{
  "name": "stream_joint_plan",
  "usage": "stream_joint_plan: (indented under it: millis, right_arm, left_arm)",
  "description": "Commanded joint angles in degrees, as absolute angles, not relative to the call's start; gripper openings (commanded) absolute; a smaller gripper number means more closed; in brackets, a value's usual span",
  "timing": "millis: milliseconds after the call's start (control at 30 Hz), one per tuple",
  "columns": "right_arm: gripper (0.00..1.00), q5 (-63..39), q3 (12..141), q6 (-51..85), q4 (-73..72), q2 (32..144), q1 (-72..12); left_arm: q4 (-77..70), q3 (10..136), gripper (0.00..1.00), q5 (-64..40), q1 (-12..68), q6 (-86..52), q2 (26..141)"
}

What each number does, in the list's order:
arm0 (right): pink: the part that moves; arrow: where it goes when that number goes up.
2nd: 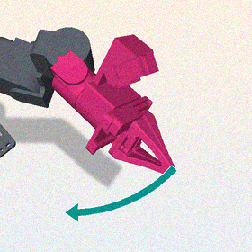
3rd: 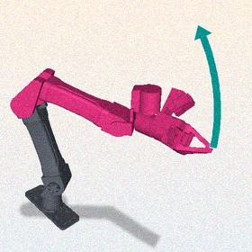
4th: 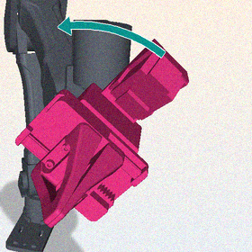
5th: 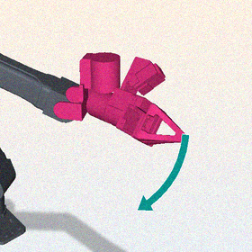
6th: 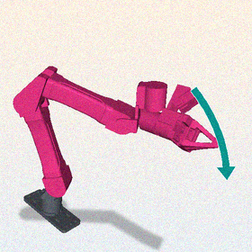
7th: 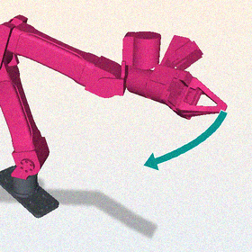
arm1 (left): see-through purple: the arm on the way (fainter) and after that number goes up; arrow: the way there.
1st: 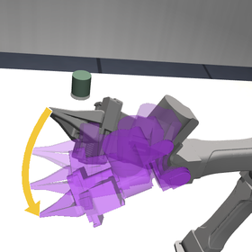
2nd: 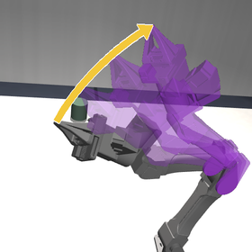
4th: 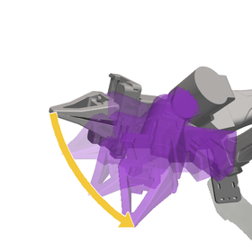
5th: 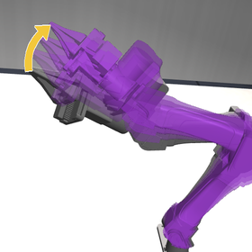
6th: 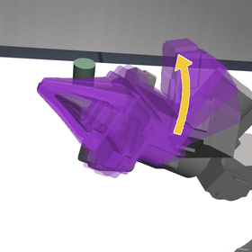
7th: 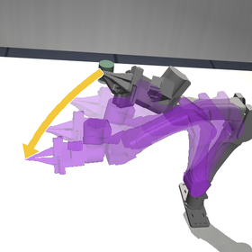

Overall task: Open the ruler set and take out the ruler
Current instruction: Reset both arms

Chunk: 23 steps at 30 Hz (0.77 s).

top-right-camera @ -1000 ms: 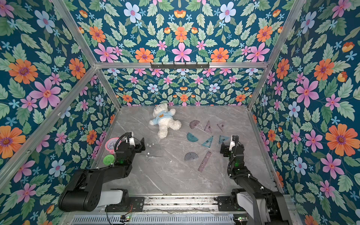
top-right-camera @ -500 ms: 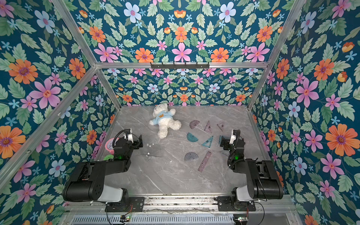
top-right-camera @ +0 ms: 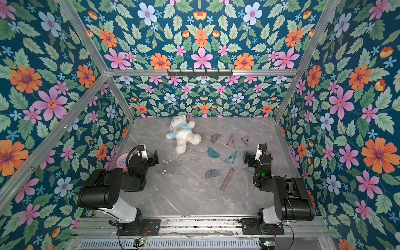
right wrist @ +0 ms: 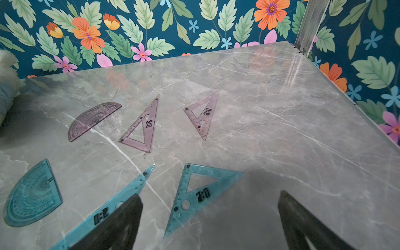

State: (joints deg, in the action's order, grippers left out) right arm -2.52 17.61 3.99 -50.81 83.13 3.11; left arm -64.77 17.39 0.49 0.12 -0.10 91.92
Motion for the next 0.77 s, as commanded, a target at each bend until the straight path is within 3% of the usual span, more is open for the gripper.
stream_joint_plan:
  millis: [0, 733]
  right_arm:
    - [0.99, -2.81, 17.82, 3.96, -51.89, 83.14, 3.08]
    - [0.99, -1.95, 18.02, 3.22, -51.42, 83.23, 2.53]
  left_arm:
    - [-67.66, 17.42, 0.99, 0.7, 0.0, -0.48, 91.85]
    - [-68.11, 17.07, 0.99, 0.86, 0.0, -0.26, 91.63]
